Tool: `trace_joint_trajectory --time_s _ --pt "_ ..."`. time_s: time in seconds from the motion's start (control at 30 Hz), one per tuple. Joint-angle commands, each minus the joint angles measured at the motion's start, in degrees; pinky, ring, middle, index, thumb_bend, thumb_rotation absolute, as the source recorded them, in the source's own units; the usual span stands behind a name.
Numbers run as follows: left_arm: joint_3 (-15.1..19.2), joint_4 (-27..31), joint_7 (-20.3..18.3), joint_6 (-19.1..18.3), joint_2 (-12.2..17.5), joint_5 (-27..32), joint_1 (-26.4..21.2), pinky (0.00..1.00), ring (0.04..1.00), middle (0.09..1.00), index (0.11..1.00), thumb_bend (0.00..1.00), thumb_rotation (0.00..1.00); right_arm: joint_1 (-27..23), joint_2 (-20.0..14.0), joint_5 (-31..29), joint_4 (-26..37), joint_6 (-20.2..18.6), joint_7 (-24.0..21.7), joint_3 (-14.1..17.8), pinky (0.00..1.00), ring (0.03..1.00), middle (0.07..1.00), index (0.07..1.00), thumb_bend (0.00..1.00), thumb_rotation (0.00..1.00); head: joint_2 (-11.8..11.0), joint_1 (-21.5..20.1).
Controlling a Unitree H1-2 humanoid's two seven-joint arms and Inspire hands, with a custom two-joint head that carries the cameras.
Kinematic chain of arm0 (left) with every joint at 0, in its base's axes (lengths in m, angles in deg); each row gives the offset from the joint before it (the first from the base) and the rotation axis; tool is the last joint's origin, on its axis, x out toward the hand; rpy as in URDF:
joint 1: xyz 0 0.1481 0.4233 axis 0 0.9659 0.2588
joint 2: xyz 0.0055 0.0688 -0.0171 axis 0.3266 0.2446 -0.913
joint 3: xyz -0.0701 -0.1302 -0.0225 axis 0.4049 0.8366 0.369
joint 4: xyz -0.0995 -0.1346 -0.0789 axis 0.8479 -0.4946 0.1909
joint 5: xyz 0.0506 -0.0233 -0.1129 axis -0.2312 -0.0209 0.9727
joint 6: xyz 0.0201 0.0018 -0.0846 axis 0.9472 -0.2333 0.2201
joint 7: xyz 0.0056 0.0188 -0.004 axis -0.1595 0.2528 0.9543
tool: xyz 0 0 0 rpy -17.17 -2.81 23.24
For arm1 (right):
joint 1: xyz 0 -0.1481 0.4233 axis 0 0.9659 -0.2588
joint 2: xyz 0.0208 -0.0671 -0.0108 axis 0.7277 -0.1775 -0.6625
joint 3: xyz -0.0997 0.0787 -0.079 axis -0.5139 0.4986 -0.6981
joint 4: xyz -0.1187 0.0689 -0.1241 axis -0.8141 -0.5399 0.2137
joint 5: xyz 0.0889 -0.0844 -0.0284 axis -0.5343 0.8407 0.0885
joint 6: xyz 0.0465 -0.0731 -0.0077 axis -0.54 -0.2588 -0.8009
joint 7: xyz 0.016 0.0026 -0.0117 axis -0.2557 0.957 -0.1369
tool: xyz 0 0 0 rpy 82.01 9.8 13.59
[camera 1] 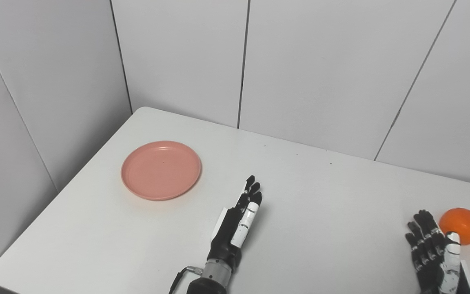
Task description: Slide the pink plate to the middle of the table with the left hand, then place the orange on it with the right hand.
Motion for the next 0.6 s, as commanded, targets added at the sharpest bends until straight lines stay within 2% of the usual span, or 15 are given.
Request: trace_joint_trajectory --time_s 0.0,0.07,0.13,0.17,0.23,0.3,0.47,0.57 --pt "0.4 3.2 0.6 0.7 -1.0 0.6 -0.6 0.99 0.950 0.973 1.000 0.68 0.93 4.0 -0.7 0.5 -4.2 1.1 -0.4 0.4 1.00 0.960 0.947 0.916 0.64 1.00 0.0 0.3" --pt "1.6 5.3 0.2 0.3 -1.2 3.1 -1.7 0.99 0.942 0.963 1.000 0.71 0.91 4.0 -0.8 0.5 -4.6 1.4 -0.4 0.7 1.00 0.958 0.945 0.913 0.64 0.99 -0.1 0.4" --pt "2.7 7.1 -0.7 -0.2 -0.7 5.7 -3.3 0.96 0.887 0.905 1.000 0.78 0.88 4.0 -0.8 0.4 -4.9 1.6 -0.5 0.9 1.00 0.954 0.939 0.902 0.64 0.98 -0.4 0.5" --pt "3.2 7.7 -1.1 -0.4 -0.4 6.7 -4.1 0.89 0.842 0.855 1.000 0.80 0.87 4.0 -0.8 0.3 -5.0 1.7 -0.6 0.9 1.00 0.957 0.940 0.903 0.63 0.99 -0.4 0.5" --pt "3.7 8.7 -2.0 -0.9 0.9 7.7 -5.8 0.82 0.801 0.811 1.000 0.83 0.88 4.0 -0.8 0.0 -5.2 1.6 -0.8 1.0 1.00 0.958 0.941 0.908 0.62 0.99 -0.5 0.5" --pt "4.0 9.6 -2.5 -1.6 2.2 8.5 -7.3 0.75 0.787 0.802 1.000 0.84 0.90 4.0 -0.8 -0.1 -5.4 1.6 -0.8 1.0 1.00 0.955 0.936 0.910 0.63 0.98 -0.8 0.4" --pt "7.3 10.5 -3.7 -3.2 6.5 12.3 -14.0 0.70 0.792 0.803 0.997 0.83 0.92 3.8 -0.7 0.0 -6.3 2.4 -1.0 0.9 1.00 0.950 0.931 0.903 0.63 0.98 -1.3 -0.1" --pt "8.8 10.5 -3.8 -5.2 9.1 13.3 -17.3 0.70 0.758 0.763 0.978 0.86 0.94 3.7 -0.7 0.3 -6.8 2.9 -1.0 0.8 1.00 0.948 0.929 0.902 0.62 0.97 -1.5 -0.4"
